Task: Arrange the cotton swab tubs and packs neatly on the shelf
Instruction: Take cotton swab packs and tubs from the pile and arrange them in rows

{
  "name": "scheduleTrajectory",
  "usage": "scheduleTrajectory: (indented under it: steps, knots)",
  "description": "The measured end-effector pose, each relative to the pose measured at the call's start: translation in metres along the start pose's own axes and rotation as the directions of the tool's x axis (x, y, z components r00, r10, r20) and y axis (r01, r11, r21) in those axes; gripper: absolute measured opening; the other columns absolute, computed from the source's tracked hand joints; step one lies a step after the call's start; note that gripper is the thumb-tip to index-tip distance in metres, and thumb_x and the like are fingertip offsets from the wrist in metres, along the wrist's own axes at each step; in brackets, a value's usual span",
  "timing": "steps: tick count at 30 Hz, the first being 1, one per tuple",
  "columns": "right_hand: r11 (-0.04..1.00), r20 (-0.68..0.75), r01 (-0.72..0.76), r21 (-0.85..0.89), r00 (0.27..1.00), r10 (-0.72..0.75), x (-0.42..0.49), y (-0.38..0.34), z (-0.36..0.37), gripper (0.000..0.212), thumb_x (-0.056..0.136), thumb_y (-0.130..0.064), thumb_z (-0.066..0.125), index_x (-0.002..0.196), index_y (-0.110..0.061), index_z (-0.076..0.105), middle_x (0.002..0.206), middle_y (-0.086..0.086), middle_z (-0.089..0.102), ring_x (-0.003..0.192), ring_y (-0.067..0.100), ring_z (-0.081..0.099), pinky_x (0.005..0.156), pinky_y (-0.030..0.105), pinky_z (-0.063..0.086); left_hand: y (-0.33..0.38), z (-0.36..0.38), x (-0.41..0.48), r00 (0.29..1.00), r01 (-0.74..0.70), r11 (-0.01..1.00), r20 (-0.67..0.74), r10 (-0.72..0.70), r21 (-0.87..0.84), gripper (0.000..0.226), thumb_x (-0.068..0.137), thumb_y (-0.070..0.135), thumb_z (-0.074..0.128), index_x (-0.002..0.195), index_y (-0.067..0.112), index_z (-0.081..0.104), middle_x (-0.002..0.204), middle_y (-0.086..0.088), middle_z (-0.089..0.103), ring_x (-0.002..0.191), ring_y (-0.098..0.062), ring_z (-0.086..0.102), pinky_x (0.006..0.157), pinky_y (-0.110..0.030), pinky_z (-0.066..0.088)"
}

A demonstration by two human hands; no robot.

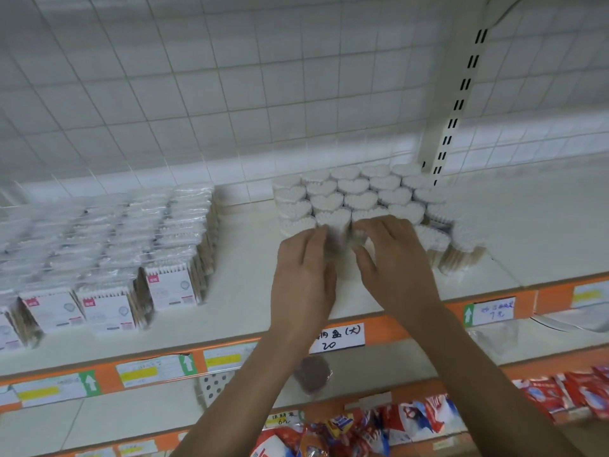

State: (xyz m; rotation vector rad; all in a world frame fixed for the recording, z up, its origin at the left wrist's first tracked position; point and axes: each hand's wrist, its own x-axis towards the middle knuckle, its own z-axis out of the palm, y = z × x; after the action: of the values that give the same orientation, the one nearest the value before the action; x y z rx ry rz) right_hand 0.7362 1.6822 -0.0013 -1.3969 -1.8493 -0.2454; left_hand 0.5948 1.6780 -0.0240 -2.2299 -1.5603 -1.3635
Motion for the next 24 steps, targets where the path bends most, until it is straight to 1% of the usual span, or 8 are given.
scheduleTrajectory:
  steps: [3, 5, 7, 11, 15, 17, 20, 24]
  knots:
    - [0.998, 0.192, 0.034, -0.058, 0.981, -0.023, 0.005, 0.025, -0.013, 0.037, 0.074, -0.012, 0.073, 0.108, -0.004, 0.06, 0.102, 0.015, 0.061, 0.095, 0.036, 0.055, 0.08, 0.042, 0.049, 0.021, 0.017, 0.003, 0.995, -0.019, 0.999, 0.098, 0.023, -0.039, 0.052, 0.075, 0.002, 0.061, 0.126, 0.006, 0.054, 0.115, -0.013, 0.06, 0.104, -0.023, 0.048, 0.089, -0.023, 0.038]
    - [0.989, 0.389, 0.053, -0.137, 0.921, 0.004, 0.006, 0.037, -0.016, 0.052, 0.076, -0.023, 0.073, 0.122, -0.006, 0.054, 0.115, 0.015, 0.058, 0.109, 0.036, 0.051, 0.092, 0.045, 0.045, 0.031, 0.03, 0.002, 0.987, 0.006, 0.999, 0.159, -0.001, -0.034, 0.054, 0.075, -0.001, 0.064, 0.128, 0.006, 0.055, 0.116, -0.014, 0.06, 0.102, -0.028, 0.056, 0.086, -0.028, 0.045]
    - [0.977, 0.482, 0.103, -0.186, 0.876, 0.0, 0.006, 0.043, -0.017, 0.055, 0.079, -0.024, 0.067, 0.129, -0.007, 0.049, 0.12, 0.014, 0.055, 0.117, 0.034, 0.047, 0.101, 0.043, 0.037, 0.039, 0.04, 0.001, 0.979, 0.046, 0.999, 0.198, -0.042, -0.016, 0.057, 0.073, -0.004, 0.065, 0.128, 0.004, 0.055, 0.113, -0.016, 0.061, 0.096, -0.031, 0.061, 0.08, -0.029, 0.048]
    - [0.979, 0.387, 0.148, -0.137, 0.918, -0.085, 0.009, 0.054, -0.018, 0.037, 0.075, -0.006, 0.065, 0.112, -0.006, 0.06, 0.102, 0.014, 0.062, 0.101, 0.034, 0.055, 0.096, 0.041, 0.04, 0.051, 0.049, -0.003, 0.977, 0.128, 0.991, 0.177, -0.12, -0.037, 0.057, 0.074, -0.003, 0.066, 0.129, 0.001, 0.052, 0.118, -0.016, 0.057, 0.1, -0.031, 0.06, 0.083, -0.023, 0.041]
    - [0.993, 0.235, 0.005, 0.12, 0.971, -0.033, 0.017, 0.053, -0.032, 0.041, 0.081, -0.014, 0.065, 0.121, -0.008, 0.056, 0.116, 0.012, 0.054, 0.099, 0.029, 0.057, 0.076, 0.028, 0.042, 0.068, 0.044, -0.009, 0.971, 0.238, 0.961, 0.051, -0.232, -0.144, 0.066, 0.081, 0.009, 0.066, 0.14, 0.008, 0.037, 0.134, -0.01, 0.044, 0.118, -0.022, 0.051, 0.092, -0.015, 0.037]
    - [0.962, 0.194, -0.088, 0.259, 0.98, 0.038, 0.021, 0.05, -0.039, 0.046, 0.084, -0.022, 0.064, 0.127, -0.013, 0.051, 0.123, 0.008, 0.046, 0.102, 0.02, 0.053, 0.075, 0.022, 0.037, 0.077, 0.045, -0.012, 0.964, 0.266, 0.954, 0.023, -0.265, -0.136, 0.072, 0.08, 0.019, 0.068, 0.142, 0.009, 0.033, 0.139, -0.008, 0.039, 0.124, -0.021, 0.046, 0.096, -0.014, 0.034]
    - [0.914, 0.266, -0.17, 0.37, 0.961, 0.071, 0.021, 0.051, -0.042, 0.055, 0.081, -0.04, 0.067, 0.129, -0.021, 0.047, 0.125, -0.003, 0.041, 0.09, 0.004, 0.047, 0.071, 0.012, 0.034, 0.084, 0.049, -0.011, 0.954, 0.299, 0.95, -0.009, -0.301, -0.084, 0.083, 0.077, 0.029, 0.073, 0.144, 0.004, 0.03, 0.142, -0.012, 0.038, 0.129, -0.022, 0.037, 0.102, -0.013, 0.026]
    - [0.854, 0.41, -0.177, 0.489, 0.911, -0.045, 0.019, 0.058, -0.041, 0.057, 0.076, -0.041, 0.071, 0.126, -0.026, 0.048, 0.115, -0.007, 0.055, 0.089, 0.002, 0.057, 0.074, 0.017, 0.046, 0.074, 0.049, -0.009, 0.919, 0.392, 0.906, 0.022, -0.394, -0.158, 0.077, 0.077, 0.029, 0.073, 0.14, 0.006, 0.037, 0.133, -0.012, 0.045, 0.119, -0.015, 0.043, 0.093, -0.023, 0.041]
